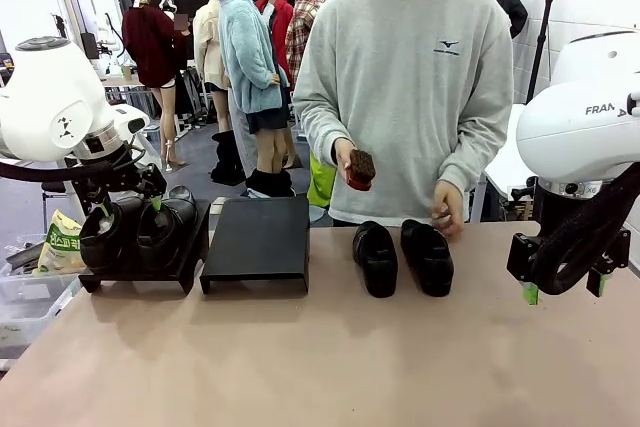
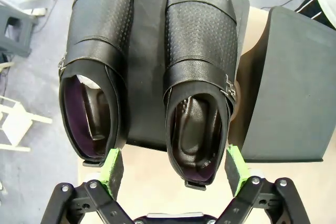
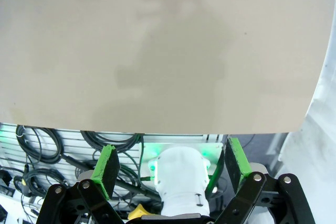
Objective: Organize the shoes by placing them on the stand.
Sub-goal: Pick up one Shoe and place it in the middle of the table.
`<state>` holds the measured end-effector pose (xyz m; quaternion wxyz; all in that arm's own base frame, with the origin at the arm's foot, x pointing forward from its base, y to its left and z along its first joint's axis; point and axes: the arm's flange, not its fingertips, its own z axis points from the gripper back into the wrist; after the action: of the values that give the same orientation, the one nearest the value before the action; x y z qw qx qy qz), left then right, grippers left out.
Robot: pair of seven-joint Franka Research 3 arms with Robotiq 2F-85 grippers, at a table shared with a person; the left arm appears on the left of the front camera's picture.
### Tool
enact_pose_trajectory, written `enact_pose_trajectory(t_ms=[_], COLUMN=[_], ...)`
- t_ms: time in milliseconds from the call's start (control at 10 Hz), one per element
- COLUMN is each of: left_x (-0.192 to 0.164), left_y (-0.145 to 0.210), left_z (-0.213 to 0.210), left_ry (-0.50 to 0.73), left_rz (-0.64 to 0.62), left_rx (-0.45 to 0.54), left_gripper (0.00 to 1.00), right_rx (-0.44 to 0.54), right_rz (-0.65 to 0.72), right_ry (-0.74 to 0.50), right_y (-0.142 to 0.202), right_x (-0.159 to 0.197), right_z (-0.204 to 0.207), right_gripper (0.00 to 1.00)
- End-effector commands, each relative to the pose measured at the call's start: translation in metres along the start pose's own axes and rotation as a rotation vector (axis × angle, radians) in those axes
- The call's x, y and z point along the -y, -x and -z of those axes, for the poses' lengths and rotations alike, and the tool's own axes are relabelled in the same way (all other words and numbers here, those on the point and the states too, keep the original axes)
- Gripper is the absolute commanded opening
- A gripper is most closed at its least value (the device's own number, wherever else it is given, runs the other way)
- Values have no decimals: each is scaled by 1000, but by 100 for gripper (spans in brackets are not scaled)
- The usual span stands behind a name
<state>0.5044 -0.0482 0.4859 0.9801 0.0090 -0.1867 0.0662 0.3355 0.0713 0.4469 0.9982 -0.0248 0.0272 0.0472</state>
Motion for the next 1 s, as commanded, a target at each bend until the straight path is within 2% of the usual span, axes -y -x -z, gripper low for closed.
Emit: enact_pose_trajectory(t_ms=[0, 100, 200, 300, 400, 600, 700, 800, 900], left_x=[0, 19, 35, 47, 61, 86, 101, 114, 122], left_y=[0, 39, 70, 97, 120, 158, 166, 175, 183], left_z=[0, -37, -74, -99, -117, -133, -120, -115, -105], left_ry=[0, 8, 52, 130, 148, 270, 328, 402, 409], left_rz=[0, 77, 95, 114, 142, 172, 157, 165, 215], left_rx=[0, 162, 264, 286, 289, 12, -69, -197, -299], left_gripper=[100, 100, 100, 100, 100, 100, 100, 100, 100], right_rx=[-8, -8, -8, -8, -8, -8, -8, -8, -8], right_rz=[4, 4, 4, 4, 4, 4, 4, 4, 4], right_ry=[-5, -5, -5, -5, -5, -5, -5, -5, -5], right_y=[0, 0, 0, 0, 0, 0, 0, 0, 0], right_x=[-1, -1, -1, -1, -1, -1, -1, -1, -1], right_z=[-2, -2, -2, -2, -2, -2, -2, -2, -2], right_gripper=[100, 100, 100, 100, 100, 100, 100, 100, 100])
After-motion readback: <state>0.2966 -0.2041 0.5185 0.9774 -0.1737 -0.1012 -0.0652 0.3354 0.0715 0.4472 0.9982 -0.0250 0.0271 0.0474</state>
